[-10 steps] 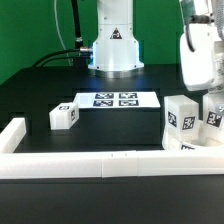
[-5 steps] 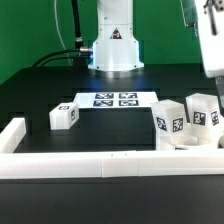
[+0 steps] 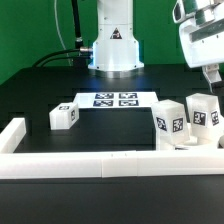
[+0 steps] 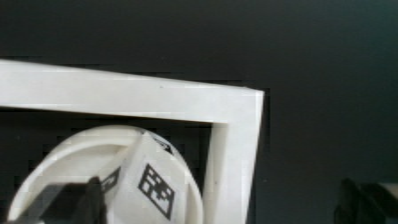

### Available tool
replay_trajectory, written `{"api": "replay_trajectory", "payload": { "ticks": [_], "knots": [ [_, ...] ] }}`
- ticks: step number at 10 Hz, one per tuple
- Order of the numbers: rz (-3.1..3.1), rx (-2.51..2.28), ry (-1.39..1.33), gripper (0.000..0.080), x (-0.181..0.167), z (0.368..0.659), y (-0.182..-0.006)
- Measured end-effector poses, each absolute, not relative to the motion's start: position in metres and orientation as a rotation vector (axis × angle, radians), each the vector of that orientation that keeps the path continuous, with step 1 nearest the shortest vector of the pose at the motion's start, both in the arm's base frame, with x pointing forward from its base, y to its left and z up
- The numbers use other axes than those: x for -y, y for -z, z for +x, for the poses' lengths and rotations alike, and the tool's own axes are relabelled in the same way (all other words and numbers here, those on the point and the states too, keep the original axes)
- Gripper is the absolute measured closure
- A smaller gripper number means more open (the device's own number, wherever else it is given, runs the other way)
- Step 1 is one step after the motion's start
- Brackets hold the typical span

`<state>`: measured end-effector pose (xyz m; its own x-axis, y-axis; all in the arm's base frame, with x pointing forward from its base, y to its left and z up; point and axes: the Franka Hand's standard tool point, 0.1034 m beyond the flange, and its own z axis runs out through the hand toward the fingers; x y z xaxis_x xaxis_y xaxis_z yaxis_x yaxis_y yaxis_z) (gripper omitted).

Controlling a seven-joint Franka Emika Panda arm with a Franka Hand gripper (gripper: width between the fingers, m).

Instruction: Assemble stool

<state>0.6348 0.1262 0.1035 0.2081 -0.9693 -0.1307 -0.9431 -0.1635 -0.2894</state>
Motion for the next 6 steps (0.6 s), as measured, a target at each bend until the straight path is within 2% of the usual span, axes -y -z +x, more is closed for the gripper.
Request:
{"api": "replay_trajectory", "payload": {
  "ticks": [2, 4, 6],
  "knots": [
    [-2.323, -1.623, 0.156, 0.0151, -0.126, 0.635, -0.104],
    [-2.608, -1.228, 0.127, 0.0151, -0.128, 0.634, -0.107],
    [-2.71, -1.005, 0.19, 0.0151, -0.114, 0.64, -0.11]
  ]
}}
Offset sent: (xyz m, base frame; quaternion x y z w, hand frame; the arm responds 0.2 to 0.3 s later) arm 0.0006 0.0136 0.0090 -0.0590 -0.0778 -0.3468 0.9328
